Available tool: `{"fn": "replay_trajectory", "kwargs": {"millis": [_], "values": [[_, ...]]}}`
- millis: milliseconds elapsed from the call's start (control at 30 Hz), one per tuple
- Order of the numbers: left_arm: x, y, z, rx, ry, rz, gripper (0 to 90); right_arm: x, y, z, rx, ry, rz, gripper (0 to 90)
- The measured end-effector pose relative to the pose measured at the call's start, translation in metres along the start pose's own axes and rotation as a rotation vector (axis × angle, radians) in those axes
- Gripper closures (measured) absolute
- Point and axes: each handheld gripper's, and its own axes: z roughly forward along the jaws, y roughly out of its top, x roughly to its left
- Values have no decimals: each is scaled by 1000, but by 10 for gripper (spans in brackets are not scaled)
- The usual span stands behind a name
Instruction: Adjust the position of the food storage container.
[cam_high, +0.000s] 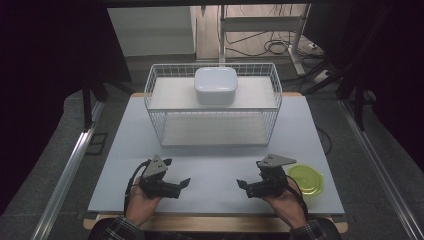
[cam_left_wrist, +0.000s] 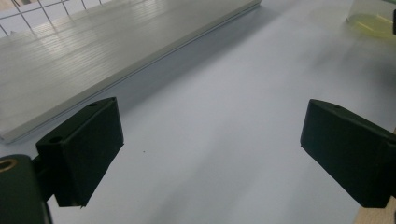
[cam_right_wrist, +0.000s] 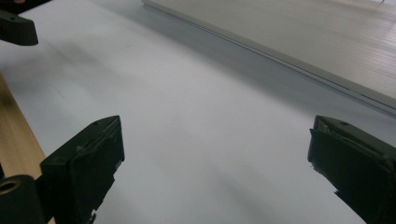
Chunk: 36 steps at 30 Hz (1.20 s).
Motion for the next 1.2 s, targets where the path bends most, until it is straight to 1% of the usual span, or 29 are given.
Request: {"fn": "replay_trajectory", "kwargs": {"millis": [100,133,167,200,233,267,300,367,433,567,633,667,733,867,900,933,1067,1200], "values": [[-1,0,0,1,4,7,54,0,0,-6,10,-18,8,24],[-1,0,0,4,6,8,54,-1,-1,-9,16,-28,14,38],[-1,0,0,6,9,11,54,-2,-1,-11,21,-42,19,79],[-1,-1,0,9,12,14,54,-3,-2,-15,27,-49,27,149],[-1,-1,0,11,15,16,54,-5,-2,-18,31,-49,33,249],[-1,-1,0,13,18,18,54,-7,-3,-22,35,-46,40,330],[-1,-2,-1,14,20,20,54,-10,-3,-27,41,-50,40,417],[-2,-2,-1,16,25,23,54,-13,-5,-33,48,-72,21,543],[-2,-3,-1,19,29,25,55,-18,-6,-40,48,-118,10,634],[-1,-5,-2,25,33,25,56,-30,-11,-57,41,-160,36,796],[-1,-5,-2,25,34,22,56,-36,-13,-66,27,-179,54,878],[-1,-5,-3,25,35,22,56,-40,-14,-71,23,-195,62,898],[0,-6,-3,26,37,22,57,-46,-17,-80,19,-231,84,900],[1,-6,-3,27,39,20,57,-60,-26,-96,29,-294,118,900],[1,-6,-3,27,39,20,57,-64,-30,-102,25,-319,136,900],[2,-7,-3,28,39,20,57,-67,-32,-107,21,-334,149,900],[3,-8,-2,29,39,18,59,-76,-42,-123,8,-381,197,900],[3,-8,-2,30,40,20,59,-84,-53,-133,22,-412,241,900]]}}
